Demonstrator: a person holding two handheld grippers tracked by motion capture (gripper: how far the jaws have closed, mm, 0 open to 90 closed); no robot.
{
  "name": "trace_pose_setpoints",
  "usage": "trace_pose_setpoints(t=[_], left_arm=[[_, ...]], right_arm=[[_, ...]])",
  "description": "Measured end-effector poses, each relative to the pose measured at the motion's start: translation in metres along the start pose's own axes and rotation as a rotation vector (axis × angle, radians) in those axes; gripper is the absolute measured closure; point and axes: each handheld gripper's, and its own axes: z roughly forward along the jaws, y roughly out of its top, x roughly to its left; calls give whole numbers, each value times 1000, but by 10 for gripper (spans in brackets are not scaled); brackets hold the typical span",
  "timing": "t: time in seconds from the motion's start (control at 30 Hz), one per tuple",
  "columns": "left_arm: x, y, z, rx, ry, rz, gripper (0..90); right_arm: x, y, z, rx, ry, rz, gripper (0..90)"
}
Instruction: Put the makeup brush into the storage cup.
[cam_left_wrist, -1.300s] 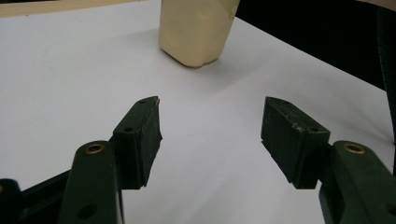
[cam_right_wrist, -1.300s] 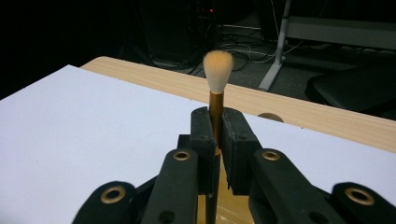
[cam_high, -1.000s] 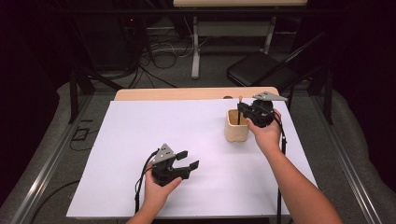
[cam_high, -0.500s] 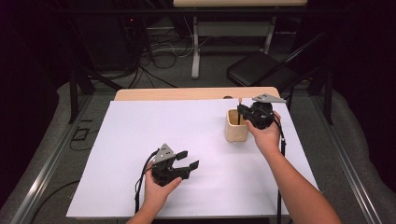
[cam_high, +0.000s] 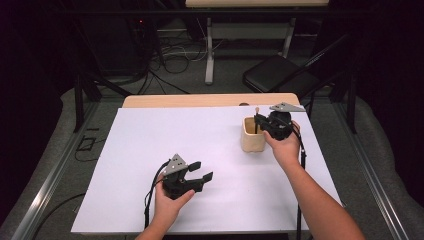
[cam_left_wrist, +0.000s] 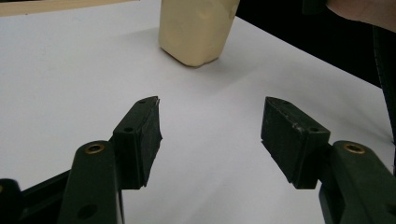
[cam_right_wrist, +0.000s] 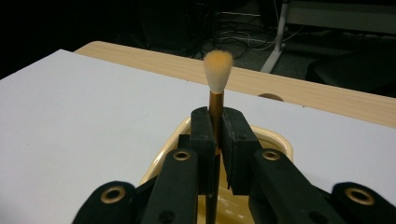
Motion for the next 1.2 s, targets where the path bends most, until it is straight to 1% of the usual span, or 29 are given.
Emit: trace_pose_setpoints(t=[0.17, 0.3, 0.4, 0.6, 1.2], left_arm=[[0, 0, 0, 1, 0, -2, 377], [0, 0, -1, 1, 1, 3, 377], [0, 0, 0, 1, 1, -1, 377], [0, 0, 0, 0, 2, 0, 377], [0, 0, 0, 1, 3, 2, 377]], right_arm=[[0, -1, 0, 6, 1, -4, 837], [0, -2, 1, -2, 0, -7, 837], [0, -4, 2, 8, -1, -12, 837], [-1, -7, 3, 10, -1, -3, 837], [-1, -11, 4, 18, -4, -10, 837]])
